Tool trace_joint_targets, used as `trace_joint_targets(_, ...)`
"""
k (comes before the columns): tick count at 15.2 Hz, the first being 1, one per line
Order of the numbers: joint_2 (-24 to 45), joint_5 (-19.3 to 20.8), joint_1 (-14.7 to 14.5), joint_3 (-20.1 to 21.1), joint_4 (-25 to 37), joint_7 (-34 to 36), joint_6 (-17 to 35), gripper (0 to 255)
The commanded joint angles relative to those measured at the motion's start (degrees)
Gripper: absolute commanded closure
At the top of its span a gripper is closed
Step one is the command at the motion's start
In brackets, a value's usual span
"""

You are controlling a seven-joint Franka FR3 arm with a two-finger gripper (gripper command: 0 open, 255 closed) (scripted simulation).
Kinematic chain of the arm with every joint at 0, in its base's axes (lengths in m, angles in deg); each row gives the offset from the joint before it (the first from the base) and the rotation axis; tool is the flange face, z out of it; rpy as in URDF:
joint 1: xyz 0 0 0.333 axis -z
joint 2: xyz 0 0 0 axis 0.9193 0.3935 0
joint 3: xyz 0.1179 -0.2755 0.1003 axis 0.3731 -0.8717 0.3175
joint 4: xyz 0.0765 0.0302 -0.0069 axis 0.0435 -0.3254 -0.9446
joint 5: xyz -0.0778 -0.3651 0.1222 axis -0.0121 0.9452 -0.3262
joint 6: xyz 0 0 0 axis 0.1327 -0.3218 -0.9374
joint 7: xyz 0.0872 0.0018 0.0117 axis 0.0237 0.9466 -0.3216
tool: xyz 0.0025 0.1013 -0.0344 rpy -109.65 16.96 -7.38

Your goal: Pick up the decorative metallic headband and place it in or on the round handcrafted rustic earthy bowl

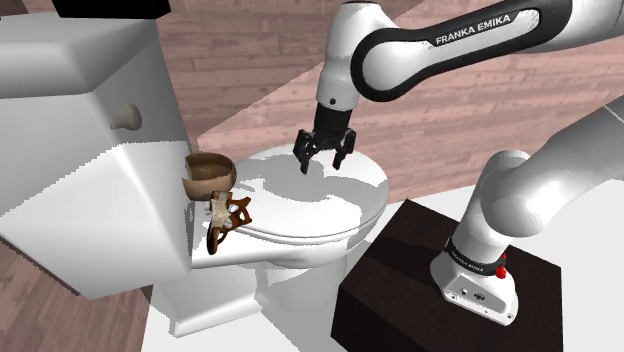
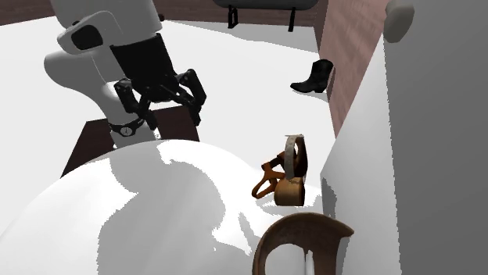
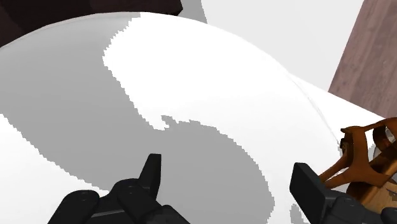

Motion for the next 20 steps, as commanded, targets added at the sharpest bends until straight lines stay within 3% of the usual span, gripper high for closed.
trace_joint_targets(1,3.1,-1.5,-0.3,2.0,1.2,3.3,3.3,0)
trace_joint_targets(9,17.0,-2.5,-0.1,9.4,9.5,16.6,14.5,0)
trace_joint_targets(17,32.7,5.7,-0.3,14.2,21.9,33.1,22.8,0)
trace_joint_targets(20,34.8,7.2,-0.8,14.2,21.9,34.1,24.8,0)
